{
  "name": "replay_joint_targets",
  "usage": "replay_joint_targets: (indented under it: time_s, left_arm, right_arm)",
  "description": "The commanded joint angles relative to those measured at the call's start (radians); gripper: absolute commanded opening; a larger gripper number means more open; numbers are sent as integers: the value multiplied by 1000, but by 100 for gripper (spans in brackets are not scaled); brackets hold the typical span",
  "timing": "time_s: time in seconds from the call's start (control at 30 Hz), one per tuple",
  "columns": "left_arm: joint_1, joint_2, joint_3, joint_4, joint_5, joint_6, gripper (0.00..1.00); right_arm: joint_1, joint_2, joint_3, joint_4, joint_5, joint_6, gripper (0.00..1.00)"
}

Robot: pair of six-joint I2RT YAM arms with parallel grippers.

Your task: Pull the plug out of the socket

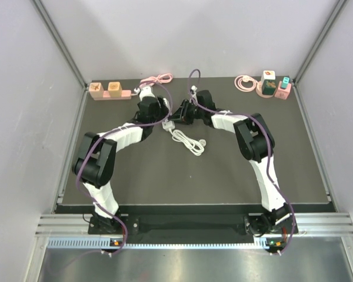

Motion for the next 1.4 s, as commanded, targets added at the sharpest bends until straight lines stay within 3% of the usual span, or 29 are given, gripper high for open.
replay_joint_targets:
  time_s: [0.0, 0.1, 0.17, 0.23, 0.3, 0.37, 0.43, 0.57, 0.7, 0.8, 1.07, 1.17, 1.37]
  left_arm:
    - [-23, -117, 149, 184, 86, -11, 0]
    - [-23, -107, 207, 126, 120, 36, 0]
    - [-28, -55, 362, -128, 95, 34, 0]
    - [-31, -2, 468, -256, 71, -10, 0]
    - [-37, -17, 453, -283, 78, 5, 0]
    - [-69, -56, 334, -57, 107, 77, 0]
    - [-86, -94, 267, -22, 91, 94, 0]
    - [-105, -135, 293, -199, -38, 72, 0]
    - [-109, -261, 238, -317, -31, 83, 0]
    - [-106, -351, 183, -415, 63, 94, 0]
    - [-106, -479, 69, -719, 516, 47, 0]
    - [-109, -472, 60, -940, 562, 11, 0]
    - [-126, -507, 17, -1152, 606, -16, 0]
  right_arm:
    - [-6, 43, -25, -125, 212, -27, 0]
    - [-8, 51, -19, -114, 192, -13, 0]
    - [-6, 58, -10, -114, 192, -13, 0]
    - [-8, 58, -13, -106, 189, -4, 0]
    - [-8, 58, -22, -94, 183, 13, 0]
    - [-14, 63, -39, -53, 151, 36, 0]
    - [-16, 68, -47, -25, 135, 55, 0]
    - [-17, 74, -30, -10, 115, 39, 0]
    - [-16, 87, 12, -22, 92, 7, 0]
    - [-16, 98, 38, -20, 60, -14, 1]
    - [-17, 51, 57, -68, 40, -128, 17]
    - [-17, 54, 71, -102, 45, -165, 17]
    - [-13, 60, 75, -102, 28, -166, 18]
